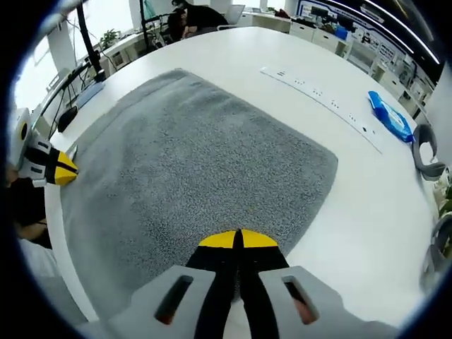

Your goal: Fold the towel on the table until its edges align and the towel forms a compact rectangular stack.

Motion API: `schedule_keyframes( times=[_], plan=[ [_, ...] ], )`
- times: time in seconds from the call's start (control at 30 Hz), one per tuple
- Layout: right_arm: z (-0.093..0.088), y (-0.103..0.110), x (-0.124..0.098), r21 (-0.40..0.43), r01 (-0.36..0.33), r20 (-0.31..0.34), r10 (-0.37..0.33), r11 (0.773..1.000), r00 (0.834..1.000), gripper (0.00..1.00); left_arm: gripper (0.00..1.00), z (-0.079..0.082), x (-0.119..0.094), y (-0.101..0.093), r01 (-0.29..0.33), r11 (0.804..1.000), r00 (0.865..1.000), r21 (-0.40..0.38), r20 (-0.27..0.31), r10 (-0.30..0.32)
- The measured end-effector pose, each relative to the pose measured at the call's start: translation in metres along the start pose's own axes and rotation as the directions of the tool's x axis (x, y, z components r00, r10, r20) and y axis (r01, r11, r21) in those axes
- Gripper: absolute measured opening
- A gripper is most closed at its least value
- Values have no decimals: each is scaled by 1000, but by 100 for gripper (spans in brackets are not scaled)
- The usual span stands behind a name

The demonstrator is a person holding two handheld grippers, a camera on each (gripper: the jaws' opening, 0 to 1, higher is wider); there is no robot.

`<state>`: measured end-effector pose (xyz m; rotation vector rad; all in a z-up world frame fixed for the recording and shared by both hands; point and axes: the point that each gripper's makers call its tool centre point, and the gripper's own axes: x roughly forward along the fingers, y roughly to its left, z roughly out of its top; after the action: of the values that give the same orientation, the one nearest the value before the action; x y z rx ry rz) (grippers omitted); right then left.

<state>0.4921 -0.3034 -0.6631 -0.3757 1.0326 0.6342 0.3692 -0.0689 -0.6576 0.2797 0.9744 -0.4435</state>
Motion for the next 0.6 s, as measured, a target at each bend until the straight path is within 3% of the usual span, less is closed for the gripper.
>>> schedule_keyframes(
  times=[0.33,0.6],
  plan=[
    [-16,4,-9,23,13,-8,-12,1000,1000,0,3,0,1,-2,17,999,996,51,-86,-13],
    [-21,5,-11,41,34,6,-34,999,999,0,3,-1,0,-1,1,997,998,81,-69,4]
  ],
)
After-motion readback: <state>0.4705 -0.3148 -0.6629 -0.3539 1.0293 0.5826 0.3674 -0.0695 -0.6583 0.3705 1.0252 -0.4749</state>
